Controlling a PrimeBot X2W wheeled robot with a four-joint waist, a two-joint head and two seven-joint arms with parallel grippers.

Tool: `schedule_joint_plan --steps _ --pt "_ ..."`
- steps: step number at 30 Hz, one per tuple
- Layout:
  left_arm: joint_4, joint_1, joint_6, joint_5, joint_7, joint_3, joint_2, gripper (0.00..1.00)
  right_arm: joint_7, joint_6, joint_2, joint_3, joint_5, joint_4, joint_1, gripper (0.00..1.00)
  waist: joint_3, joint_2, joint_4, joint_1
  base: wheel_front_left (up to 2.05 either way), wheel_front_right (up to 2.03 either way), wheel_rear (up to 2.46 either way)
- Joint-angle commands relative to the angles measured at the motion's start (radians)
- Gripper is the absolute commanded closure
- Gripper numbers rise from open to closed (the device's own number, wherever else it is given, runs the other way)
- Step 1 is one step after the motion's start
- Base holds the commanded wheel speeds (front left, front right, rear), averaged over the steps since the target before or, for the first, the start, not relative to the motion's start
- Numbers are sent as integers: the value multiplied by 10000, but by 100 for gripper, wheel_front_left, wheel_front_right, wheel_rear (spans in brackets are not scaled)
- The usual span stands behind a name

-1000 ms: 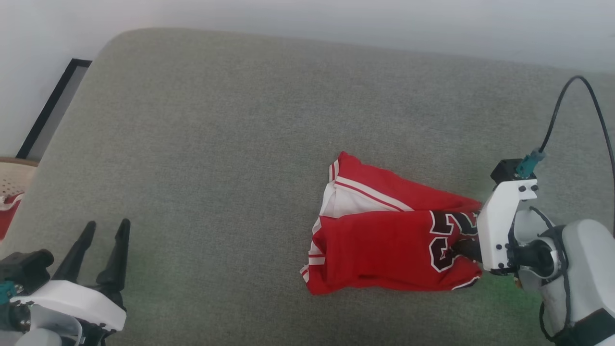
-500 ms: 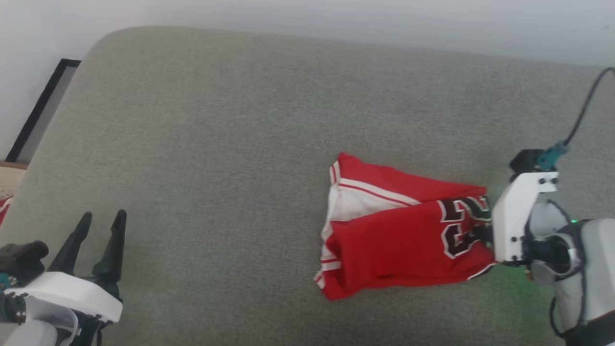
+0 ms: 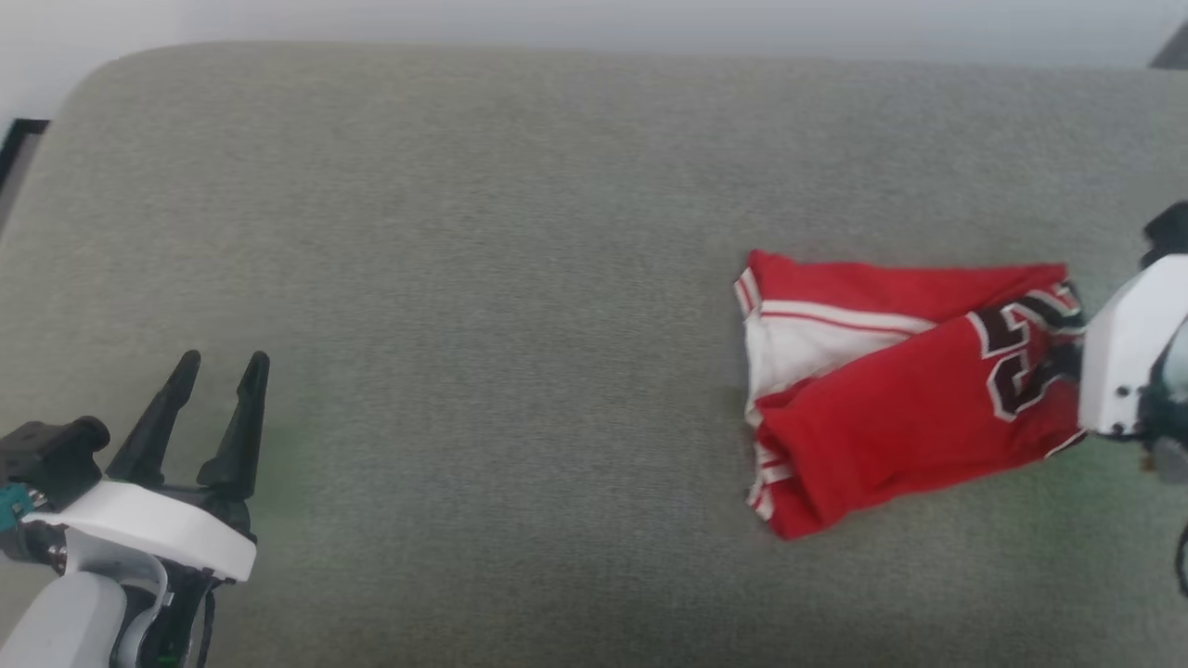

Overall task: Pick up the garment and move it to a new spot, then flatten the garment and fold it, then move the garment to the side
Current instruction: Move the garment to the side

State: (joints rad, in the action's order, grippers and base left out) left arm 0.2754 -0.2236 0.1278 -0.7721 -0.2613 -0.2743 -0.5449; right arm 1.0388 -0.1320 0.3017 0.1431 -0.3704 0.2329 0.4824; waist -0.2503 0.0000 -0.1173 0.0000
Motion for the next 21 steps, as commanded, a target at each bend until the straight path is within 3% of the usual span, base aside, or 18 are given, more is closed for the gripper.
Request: schedule_joint_plan --steps 1,21 --pt "-111 -227 36 121 -43 -17 -25 0 -70 28 113 235 266 -225 226 100 -211 0 347 0 0 0 0" --pt "-1121 -1176 36 154 -43 -482 -302 0 -943 27 1122 1790 2244 -1243 1547 100 -1550 0 1795 0 0 0 0"
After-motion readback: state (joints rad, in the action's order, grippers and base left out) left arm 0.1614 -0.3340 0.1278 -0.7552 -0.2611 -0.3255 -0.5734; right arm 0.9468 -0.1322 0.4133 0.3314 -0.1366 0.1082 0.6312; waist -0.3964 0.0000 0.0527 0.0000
